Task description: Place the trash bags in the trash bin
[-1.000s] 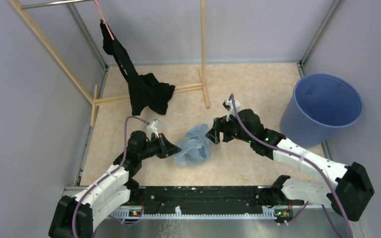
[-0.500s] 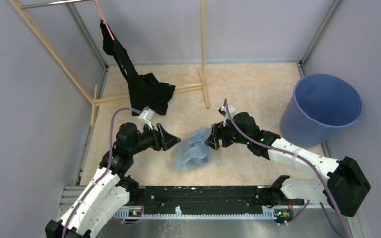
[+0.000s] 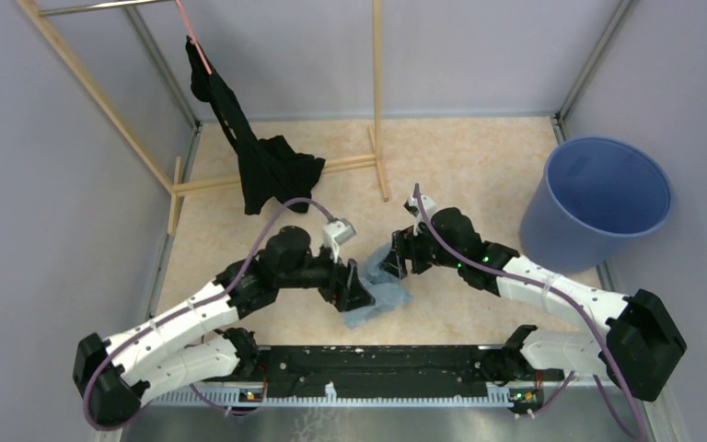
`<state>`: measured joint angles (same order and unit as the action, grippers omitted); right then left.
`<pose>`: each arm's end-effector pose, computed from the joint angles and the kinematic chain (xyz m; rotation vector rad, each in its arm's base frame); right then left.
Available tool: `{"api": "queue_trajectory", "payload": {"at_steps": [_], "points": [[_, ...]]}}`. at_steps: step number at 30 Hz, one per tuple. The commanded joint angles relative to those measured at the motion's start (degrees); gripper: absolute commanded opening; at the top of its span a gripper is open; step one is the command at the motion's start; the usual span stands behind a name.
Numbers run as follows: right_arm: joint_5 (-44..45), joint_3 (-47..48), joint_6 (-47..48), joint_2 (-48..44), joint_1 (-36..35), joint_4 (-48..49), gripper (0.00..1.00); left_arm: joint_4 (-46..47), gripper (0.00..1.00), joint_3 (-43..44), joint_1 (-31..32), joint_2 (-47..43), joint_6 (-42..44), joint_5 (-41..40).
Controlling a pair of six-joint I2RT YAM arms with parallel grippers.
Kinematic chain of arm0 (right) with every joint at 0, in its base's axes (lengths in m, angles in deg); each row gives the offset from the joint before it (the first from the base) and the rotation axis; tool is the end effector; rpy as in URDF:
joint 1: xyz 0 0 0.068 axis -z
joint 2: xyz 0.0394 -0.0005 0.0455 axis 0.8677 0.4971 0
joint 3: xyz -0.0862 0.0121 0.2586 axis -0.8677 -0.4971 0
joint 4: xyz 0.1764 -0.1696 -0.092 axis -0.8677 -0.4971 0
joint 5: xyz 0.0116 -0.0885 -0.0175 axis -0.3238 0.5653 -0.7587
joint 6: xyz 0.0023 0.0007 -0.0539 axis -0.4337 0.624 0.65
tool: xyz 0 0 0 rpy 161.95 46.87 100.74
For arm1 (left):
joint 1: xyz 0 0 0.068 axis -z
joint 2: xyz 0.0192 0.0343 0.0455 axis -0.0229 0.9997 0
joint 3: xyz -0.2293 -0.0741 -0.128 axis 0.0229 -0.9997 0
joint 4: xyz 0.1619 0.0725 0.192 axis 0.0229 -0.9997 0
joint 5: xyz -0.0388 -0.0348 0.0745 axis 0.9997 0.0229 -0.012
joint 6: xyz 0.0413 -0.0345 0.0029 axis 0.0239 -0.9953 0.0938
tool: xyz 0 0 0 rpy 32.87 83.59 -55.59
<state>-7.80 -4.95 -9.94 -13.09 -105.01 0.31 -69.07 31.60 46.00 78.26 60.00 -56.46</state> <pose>0.1703 0.1793 0.2374 -0.5535 2.1907 0.8839 0.1260 -0.1484 0.2795 0.6950 2.1053 -1.2324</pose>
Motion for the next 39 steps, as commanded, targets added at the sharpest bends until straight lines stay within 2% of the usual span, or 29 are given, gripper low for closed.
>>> {"api": "queue_trajectory", "payload": {"at_steps": [1, 8, 11, 15, 17, 18, 20, 22, 25, 29, 32, 36, 39], "points": [[-0.2, -0.4, -0.4, 0.0, 0.1, 2.8, 0.7, 0.9, 0.88, 2.5, 10.6, 3.8, 4.4, -11.5], [-0.9, 0.7, -0.9, 2.2, 0.0, 4.2, 0.7, -1.5, 0.97, 7.5, 20.9, 13.4, 10.2, -33.2], [-1.0, 0.8, -0.9, 2.7, 0.0, 4.4, 0.7, -2.1, 0.97, 10.1, 23.9, 17.2, 11.7, -42.1], [-0.6, 0.2, -0.9, 2.5, 0.0, 4.5, 0.7, -1.8, 0.94, 11.6, 24.6, 20.8, 11.7, -49.0], [-0.4, -0.1, -1.1, 2.7, 0.0, 4.8, 0.7, -1.5, 0.85, 12.0, 24.6, 22.7, 10.4, -50.8], [-0.3, -0.3, -1.1, 2.8, 0.0, 4.8, 0.7, -2.3, 0.78, 12.5, 24.6, 23.5, 8.8, -51.4], [0.3, -0.2, -1.1, 2.9, 0.1, 4.7, 0.7, -2.6, 0.55, 12.9, 24.6, 24.5, 8.1, -51.1], [1.3, -0.3, -1.1, 2.9, 0.1, 4.5, 0.7, -2.6, 0.38, 12.5, 24.6, 23.4, 7.4, -51.0], [2.2, -0.5, -1.6, 2.1, 0.9, 4.4, 0.7, -2.1, 0.21, 10.2, 24.4, 18.3, 5.8, -53.6], [2.8, -1.1, -1.8, 0.3, 1.8, 4.7, 0.72, -0.2, 0.09, 4.6, 21.3, 8.3, 3.5, -54.9], [2.3, -1.3, -2.6, -0.4, 3.0, 4.8, 0.73, 2.3, 0.01, -0.2, 16.7, 0.4, 0.8, -50.9], [-1.7, -1.7, -4.4, 0.0, 5.1, 7.1, 0.76, 7.3, 0.0, -7.3, 10.3, -8.8, -3.0, -43.3], [-5.8, -2.0, -5.3, 1.8, 5.6, 9.2, 0.79, 8.8, 0.0, -10.0, 7.9, -13.1, -4.9, -40.7]]}}
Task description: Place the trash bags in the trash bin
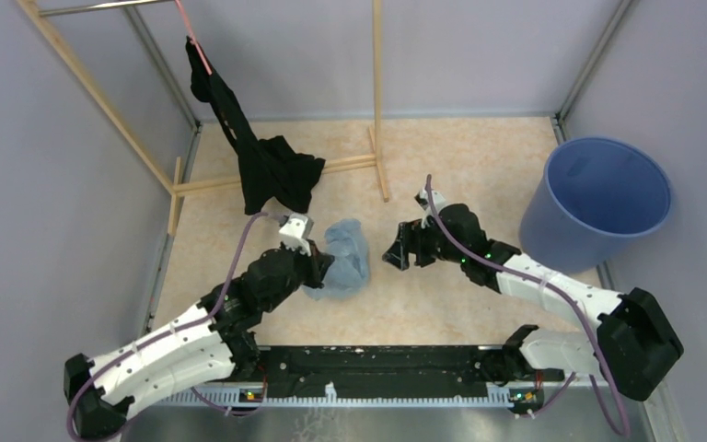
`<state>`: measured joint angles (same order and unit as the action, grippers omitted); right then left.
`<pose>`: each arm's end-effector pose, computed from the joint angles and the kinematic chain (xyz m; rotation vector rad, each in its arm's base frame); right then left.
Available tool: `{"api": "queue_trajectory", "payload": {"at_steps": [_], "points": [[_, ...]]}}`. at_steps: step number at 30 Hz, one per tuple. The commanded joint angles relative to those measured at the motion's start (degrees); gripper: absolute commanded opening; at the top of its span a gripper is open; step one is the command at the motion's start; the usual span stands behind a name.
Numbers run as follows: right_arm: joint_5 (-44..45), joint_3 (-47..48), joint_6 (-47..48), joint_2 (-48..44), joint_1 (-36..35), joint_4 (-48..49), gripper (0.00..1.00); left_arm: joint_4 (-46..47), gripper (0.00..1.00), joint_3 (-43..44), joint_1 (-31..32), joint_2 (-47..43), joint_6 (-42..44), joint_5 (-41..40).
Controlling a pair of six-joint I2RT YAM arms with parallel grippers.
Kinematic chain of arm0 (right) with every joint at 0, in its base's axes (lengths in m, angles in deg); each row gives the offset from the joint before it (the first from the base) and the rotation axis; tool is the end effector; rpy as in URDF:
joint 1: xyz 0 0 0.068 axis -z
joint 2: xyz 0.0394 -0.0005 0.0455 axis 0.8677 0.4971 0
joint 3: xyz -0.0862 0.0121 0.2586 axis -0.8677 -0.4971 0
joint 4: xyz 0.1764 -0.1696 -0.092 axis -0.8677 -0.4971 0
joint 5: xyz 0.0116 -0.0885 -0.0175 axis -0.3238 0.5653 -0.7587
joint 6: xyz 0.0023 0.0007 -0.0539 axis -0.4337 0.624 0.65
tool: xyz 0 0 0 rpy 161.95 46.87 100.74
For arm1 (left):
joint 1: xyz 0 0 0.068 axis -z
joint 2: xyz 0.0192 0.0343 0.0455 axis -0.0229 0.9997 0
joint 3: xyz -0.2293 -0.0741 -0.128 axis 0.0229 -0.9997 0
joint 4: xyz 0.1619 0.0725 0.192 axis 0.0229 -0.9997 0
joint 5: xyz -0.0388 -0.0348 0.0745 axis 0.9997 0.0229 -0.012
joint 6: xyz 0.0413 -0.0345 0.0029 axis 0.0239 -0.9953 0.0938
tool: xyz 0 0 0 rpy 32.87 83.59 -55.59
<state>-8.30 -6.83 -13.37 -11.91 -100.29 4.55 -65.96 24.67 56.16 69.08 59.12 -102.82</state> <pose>0.1863 0.1666 0.2286 -0.4008 2.1998 0.8891 0.1068 -0.1324 0.2675 0.2677 1.9551 -0.6415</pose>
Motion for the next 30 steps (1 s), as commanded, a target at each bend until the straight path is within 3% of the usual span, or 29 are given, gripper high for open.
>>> {"api": "queue_trajectory", "payload": {"at_steps": [1, 7, 12, 13, 15, 16, 17, 23, 30], "points": [[-7.2, -0.1, -2.3, 1.9, 1.0, 5.8, 0.8, 5.8, 0.0, -3.5, -2.5, -4.9, -4.7, 5.9], [-17.7, -4.0, -10.2, 9.0, 0.4, 20.4, 0.79, 5.4, 0.0, -4.9, -3.0, -7.6, -8.6, 3.9], [-14.8, -3.7, -11.9, 14.5, -3.6, 24.8, 0.74, 8.0, 0.0, -7.5, -3.1, -10.3, -11.3, 3.8], [-15.1, -3.7, -12.4, 15.8, -3.8, 26.3, 0.68, 8.2, 0.0, -7.8, -3.1, -11.0, -11.7, 3.9], [-16.1, -3.6, -13.3, 18.3, -3.9, 29.8, 0.34, 8.3, 0.0, -8.3, -3.1, -12.3, -12.3, 3.8], [-16.2, -3.3, -13.4, 19.4, -4.0, 30.8, 0.24, 8.4, 0.0, -8.5, -3.1, -13.1, -12.7, 3.7], [-16.1, -3.0, -13.2, 20.4, -4.4, 31.4, 0.22, 8.6, 0.0, -8.9, -3.1, -13.8, -12.9, 3.4], [-16.0, -1.4, -13.2, 24.8, -5.2, 34.2, 0.41, 10.5, 0.0, -10.7, -3.1, -17.3, -14.8, 2.8], [-15.5, -0.4, -15.8, 28.6, -5.7, 41.5, 0.53, 14.3, 0.0, -12.6, -3.1, -16.9, -15.8, 3.3]]}}
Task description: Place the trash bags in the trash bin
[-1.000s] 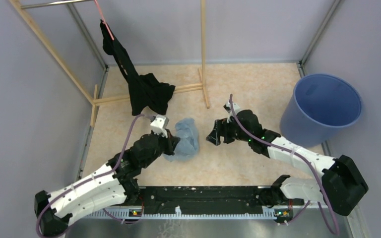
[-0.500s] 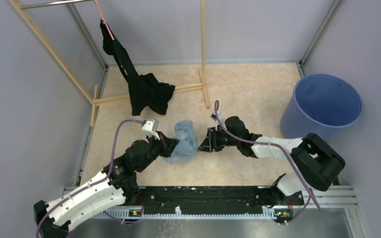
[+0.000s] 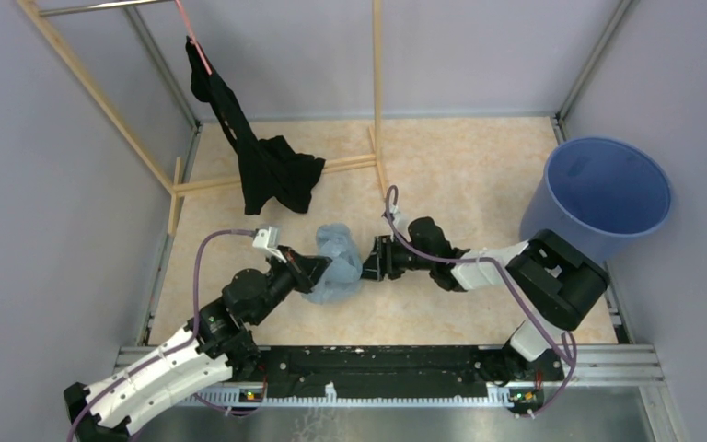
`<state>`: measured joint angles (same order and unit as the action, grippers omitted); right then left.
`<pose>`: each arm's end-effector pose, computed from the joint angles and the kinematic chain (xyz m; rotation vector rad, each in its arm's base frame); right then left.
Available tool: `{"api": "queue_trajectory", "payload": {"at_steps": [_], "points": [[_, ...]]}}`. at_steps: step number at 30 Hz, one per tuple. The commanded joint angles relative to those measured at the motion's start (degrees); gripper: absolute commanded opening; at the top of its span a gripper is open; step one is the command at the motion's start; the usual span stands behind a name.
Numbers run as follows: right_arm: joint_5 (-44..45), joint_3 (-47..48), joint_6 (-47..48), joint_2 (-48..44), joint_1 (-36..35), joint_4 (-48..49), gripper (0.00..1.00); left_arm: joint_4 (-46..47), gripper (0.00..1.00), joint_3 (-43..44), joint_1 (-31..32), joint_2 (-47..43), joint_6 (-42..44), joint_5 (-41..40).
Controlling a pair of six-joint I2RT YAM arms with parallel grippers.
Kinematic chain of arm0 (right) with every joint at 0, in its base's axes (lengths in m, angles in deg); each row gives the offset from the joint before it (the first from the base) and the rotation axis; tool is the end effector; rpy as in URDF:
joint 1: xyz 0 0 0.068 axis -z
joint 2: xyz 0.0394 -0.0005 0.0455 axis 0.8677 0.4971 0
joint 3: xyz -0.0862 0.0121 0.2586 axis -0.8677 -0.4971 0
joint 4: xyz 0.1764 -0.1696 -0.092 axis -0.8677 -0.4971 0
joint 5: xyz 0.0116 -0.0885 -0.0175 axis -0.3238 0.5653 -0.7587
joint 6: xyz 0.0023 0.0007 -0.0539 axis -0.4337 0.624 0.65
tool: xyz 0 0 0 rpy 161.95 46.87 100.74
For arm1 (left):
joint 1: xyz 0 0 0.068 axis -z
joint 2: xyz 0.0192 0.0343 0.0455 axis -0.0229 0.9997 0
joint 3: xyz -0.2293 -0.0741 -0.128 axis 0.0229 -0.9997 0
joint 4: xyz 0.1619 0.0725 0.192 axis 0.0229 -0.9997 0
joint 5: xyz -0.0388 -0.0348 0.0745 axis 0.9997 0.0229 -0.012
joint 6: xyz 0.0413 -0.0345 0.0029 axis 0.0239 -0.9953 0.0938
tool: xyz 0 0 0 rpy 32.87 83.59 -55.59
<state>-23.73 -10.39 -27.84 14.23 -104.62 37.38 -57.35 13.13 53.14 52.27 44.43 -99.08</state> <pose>0.2030 0.2220 0.1464 -0.4102 2.2762 1.3452 0.0892 -0.0992 0.2500 -0.0365 1.7950 -0.9880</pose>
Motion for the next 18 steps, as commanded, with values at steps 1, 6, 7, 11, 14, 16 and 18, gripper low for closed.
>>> {"api": "queue_trajectory", "payload": {"at_steps": [1, 6, 7, 11, 14, 16, 18], "points": [[-0.2, 3.8, -2.0, 3.7, -1.5, 9.7, 0.54, 6.0, 0.0, -1.1, -0.1, -0.1, -1.1, -0.5], [-1.0, 5.0, -6.2, 8.6, -2.3, 18.5, 0.51, 5.4, 0.0, -0.6, -0.1, -0.2, -0.6, -1.0], [-0.5, 5.2, -6.4, 8.9, -2.4, 18.7, 0.45, 5.1, 0.0, -0.5, -0.1, -0.4, -0.5, -1.3], [6.1, 3.3, -3.3, 5.0, -1.5, 13.5, 0.05, 2.1, 0.0, -0.4, -0.1, -1.4, -0.8, -4.2], [12.7, -0.2, 1.4, -4.9, 0.7, 5.4, 0.0, -1.4, 0.0, -0.8, -0.1, -2.9, -1.2, -10.8], [18.5, -2.7, 4.9, -13.0, 2.6, -1.6, 0.0, -3.4, 0.0, -1.5, -0.1, -4.2, -3.4, -16.2], [26.5, -3.7, 9.6, -21.3, 2.7, -11.6, 0.0, -2.3, 0.0, -2.9, -0.1, -5.1, -3.9, -18.0]]}}
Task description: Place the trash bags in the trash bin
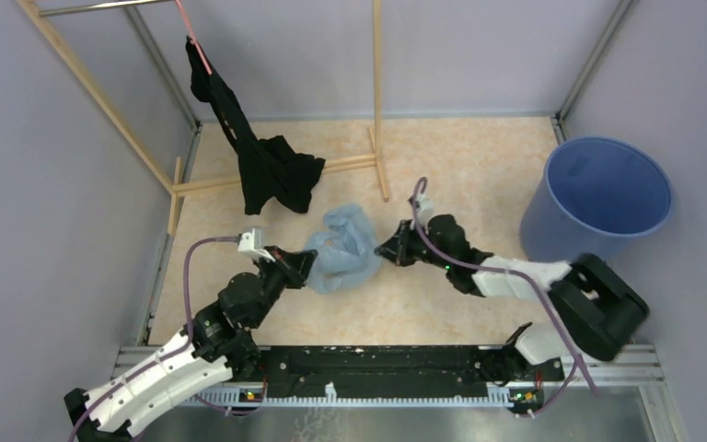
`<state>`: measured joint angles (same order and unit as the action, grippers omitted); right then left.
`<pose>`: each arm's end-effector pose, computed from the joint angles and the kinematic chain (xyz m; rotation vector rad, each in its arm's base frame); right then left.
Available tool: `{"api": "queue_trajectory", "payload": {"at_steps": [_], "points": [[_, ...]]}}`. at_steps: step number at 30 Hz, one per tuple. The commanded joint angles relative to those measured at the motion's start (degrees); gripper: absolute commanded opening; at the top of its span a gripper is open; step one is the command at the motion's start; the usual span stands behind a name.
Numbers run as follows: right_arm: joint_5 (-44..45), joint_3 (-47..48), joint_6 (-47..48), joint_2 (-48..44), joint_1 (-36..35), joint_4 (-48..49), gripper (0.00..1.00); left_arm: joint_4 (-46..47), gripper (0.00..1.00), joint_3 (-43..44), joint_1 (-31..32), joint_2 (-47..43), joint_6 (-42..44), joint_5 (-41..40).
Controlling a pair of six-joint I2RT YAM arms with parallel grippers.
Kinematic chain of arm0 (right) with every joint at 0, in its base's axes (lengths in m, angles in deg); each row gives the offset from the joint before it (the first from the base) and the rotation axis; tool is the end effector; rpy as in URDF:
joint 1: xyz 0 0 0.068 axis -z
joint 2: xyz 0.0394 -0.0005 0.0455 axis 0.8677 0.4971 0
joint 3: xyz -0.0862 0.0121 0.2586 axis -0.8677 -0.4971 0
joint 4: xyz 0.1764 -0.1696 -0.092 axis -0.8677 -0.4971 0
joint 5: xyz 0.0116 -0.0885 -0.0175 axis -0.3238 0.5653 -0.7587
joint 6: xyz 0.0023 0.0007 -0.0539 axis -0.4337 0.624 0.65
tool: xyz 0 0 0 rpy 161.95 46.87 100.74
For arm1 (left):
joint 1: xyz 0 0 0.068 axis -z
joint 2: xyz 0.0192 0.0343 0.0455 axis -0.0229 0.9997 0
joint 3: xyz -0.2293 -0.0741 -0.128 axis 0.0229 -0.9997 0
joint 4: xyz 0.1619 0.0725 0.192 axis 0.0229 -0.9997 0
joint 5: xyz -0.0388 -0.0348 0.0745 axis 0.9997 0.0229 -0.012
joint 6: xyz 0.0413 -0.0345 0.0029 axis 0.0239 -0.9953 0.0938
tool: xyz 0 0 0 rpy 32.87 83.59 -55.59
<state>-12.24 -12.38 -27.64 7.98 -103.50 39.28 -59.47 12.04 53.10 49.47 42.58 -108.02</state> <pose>0.2056 0.2073 0.1689 -0.2550 2.1318 1.1924 0.0883 -0.0894 0.2449 -0.1855 1.7639 -0.8828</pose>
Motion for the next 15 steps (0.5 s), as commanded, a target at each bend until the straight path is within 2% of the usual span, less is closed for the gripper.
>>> {"api": "queue_trajectory", "payload": {"at_steps": [1, 3, 5, 9, 13, 15], "points": [[17.0, -2.0, 11.3, -18.6, 1.6, -16.8, 0.0, 1.7, 0.0, -2.9, 0.0, -2.5, -1.8, -8.8], [17.9, -2.4, 14.0, -23.9, 1.7, -20.2, 0.0, 8.3, 0.01, -5.4, 0.0, -1.6, 1.4, -5.5], [17.0, -2.6, 16.1, -26.5, 1.7, -21.6, 0.0, 11.3, 0.05, -6.2, 0.0, 0.9, 3.2, -2.8], [19.3, -1.9, 17.1, -27.8, 1.6, -24.7, 0.0, 6.6, 0.1, -2.7, 0.0, 6.8, 3.1, -1.0], [22.1, -0.8, 19.6, -29.9, 1.7, -26.5, 0.0, 1.6, 0.41, 0.0, 0.0, 8.4, 3.2, 4.2], [21.9, 0.8, 21.8, -30.0, 1.7, -27.8, 0.0, -2.0, 0.63, 1.4, -0.1, 8.0, 2.0, 5.4]]}}
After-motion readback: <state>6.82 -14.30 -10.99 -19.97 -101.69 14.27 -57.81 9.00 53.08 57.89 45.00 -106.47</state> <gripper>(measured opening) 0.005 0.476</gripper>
